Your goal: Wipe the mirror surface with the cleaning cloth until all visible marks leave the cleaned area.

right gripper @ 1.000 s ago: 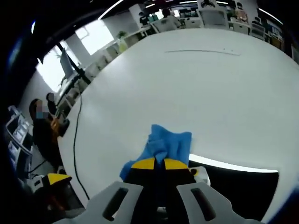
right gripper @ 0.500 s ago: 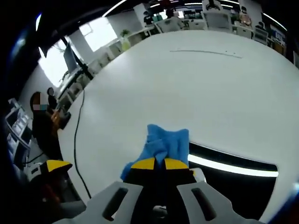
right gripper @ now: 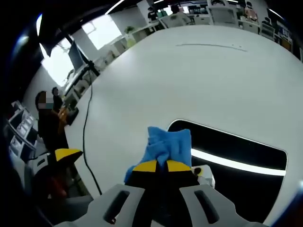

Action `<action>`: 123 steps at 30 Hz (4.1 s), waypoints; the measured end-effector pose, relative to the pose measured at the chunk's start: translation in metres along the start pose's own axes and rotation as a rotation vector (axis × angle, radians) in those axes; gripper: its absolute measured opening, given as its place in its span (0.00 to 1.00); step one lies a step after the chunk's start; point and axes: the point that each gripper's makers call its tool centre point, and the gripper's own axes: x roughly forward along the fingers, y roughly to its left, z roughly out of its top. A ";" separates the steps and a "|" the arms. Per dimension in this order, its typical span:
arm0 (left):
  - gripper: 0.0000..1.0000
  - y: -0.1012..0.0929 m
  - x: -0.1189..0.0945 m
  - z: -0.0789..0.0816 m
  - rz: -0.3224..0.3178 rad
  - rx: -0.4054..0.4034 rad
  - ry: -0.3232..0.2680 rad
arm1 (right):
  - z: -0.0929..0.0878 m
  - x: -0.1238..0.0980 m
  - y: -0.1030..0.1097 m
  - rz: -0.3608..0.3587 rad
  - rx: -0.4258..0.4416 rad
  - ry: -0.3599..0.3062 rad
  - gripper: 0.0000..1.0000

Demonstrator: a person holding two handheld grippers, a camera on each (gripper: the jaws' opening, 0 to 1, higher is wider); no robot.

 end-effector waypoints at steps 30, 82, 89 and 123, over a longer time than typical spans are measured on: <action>1.00 0.000 -0.002 0.001 0.016 0.006 0.002 | -0.011 -0.018 -0.029 -0.033 -0.079 -0.033 0.00; 1.00 -0.009 -0.002 0.008 -0.033 0.002 -0.032 | -0.056 -0.101 -0.157 -0.123 0.073 -0.040 0.00; 1.00 -0.009 -0.002 0.007 -0.034 0.002 -0.029 | -0.057 -0.103 -0.160 -0.133 0.076 -0.032 0.00; 1.00 -0.007 -0.002 0.007 -0.023 -0.001 -0.030 | -0.065 -0.107 -0.156 -0.173 0.051 -0.031 0.00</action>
